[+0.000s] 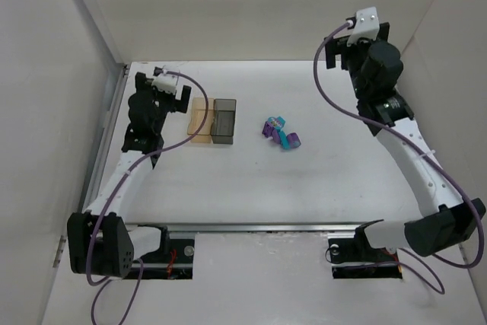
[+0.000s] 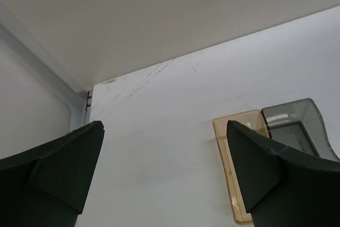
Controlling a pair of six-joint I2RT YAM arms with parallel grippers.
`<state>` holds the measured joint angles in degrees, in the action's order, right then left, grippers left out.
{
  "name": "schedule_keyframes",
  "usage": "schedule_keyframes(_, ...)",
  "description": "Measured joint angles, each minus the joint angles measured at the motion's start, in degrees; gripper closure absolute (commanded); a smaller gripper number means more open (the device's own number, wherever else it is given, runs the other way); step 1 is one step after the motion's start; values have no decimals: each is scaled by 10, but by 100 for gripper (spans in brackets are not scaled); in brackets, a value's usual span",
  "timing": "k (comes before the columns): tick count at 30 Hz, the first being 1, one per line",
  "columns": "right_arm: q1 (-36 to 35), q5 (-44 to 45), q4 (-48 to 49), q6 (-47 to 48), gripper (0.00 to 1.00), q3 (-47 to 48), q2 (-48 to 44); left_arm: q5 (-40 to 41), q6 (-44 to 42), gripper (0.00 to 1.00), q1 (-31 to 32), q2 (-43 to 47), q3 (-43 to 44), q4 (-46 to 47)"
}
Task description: Sort the legos into containers by color
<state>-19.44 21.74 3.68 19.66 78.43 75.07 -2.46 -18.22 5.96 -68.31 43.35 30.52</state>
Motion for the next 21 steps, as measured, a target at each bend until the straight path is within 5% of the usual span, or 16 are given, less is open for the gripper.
schedule_keyframes(4,14,-99,-137,-43,10,79,37,-59,-36,0,24,21,96,-144)
schedule_keyframes(10,-9,-205,-280,-130,10,47,145,-180,10,0,60,22,120,-264)
schedule_keyframes(14,-15,-240,-351,-168,5,18,214,-213,35,0,63,22,118,-292)
schedule_keyframes(21,-37,-281,-372,-204,9,5,255,-197,54,0,65,22,104,-291)
